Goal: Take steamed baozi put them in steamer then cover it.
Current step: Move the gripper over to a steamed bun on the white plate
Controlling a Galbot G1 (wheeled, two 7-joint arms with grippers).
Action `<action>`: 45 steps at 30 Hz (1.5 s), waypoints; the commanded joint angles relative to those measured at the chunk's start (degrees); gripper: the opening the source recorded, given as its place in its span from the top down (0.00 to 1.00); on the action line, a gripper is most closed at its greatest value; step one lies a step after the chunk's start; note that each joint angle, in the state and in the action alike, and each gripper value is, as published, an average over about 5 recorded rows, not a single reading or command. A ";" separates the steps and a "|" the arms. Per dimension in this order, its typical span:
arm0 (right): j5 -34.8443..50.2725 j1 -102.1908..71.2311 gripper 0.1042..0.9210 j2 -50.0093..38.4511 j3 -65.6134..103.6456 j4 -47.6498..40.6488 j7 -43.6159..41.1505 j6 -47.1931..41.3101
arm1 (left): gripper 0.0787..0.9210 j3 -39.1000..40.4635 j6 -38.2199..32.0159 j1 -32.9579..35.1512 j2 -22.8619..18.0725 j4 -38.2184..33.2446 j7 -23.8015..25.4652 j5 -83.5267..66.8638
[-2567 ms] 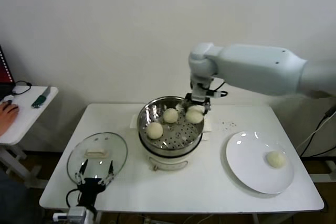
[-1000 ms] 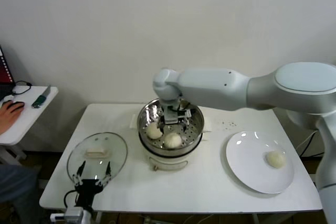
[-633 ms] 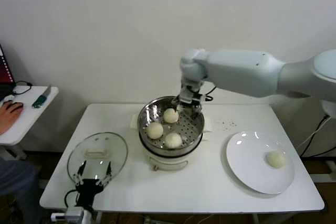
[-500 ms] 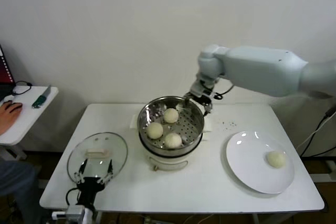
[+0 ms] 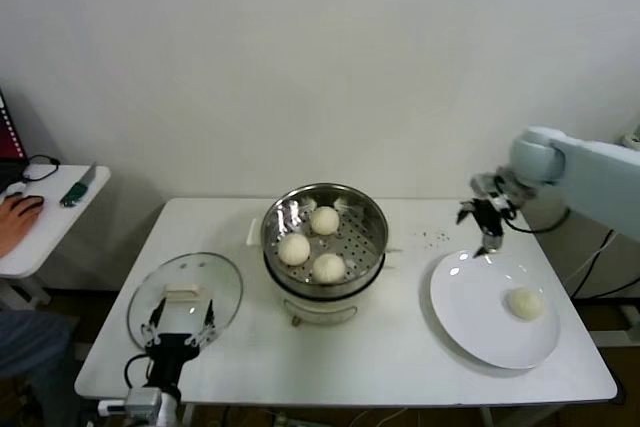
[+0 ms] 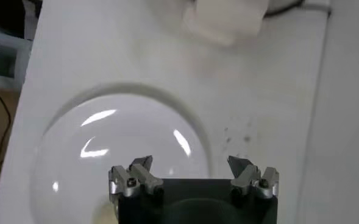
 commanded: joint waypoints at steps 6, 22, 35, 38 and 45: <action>-15.72 -24.49 0.12 -6.93 20.80 -7.65 -1.23 0.40 | 0.12 -0.06 0.82 0.07 -0.54 -0.20 -0.39 0.79; -16.51 -25.27 0.12 -1.92 20.91 -13.19 -0.85 1.45 | 0.12 0.10 1.25 -0.37 -0.65 0.58 -0.65 1.69; -16.74 -24.01 0.12 1.10 18.73 -14.86 -1.15 1.80 | 0.12 0.49 1.52 -0.27 -0.37 0.29 -0.75 1.95; -16.39 -23.35 0.14 1.45 17.57 -14.77 -1.32 1.78 | 0.12 0.62 1.60 -0.31 -0.40 0.18 -0.77 1.97; -15.00 -22.16 0.20 1.68 15.88 -14.70 -1.44 1.63 | 0.12 0.63 1.49 -0.28 -0.37 0.25 -0.73 1.97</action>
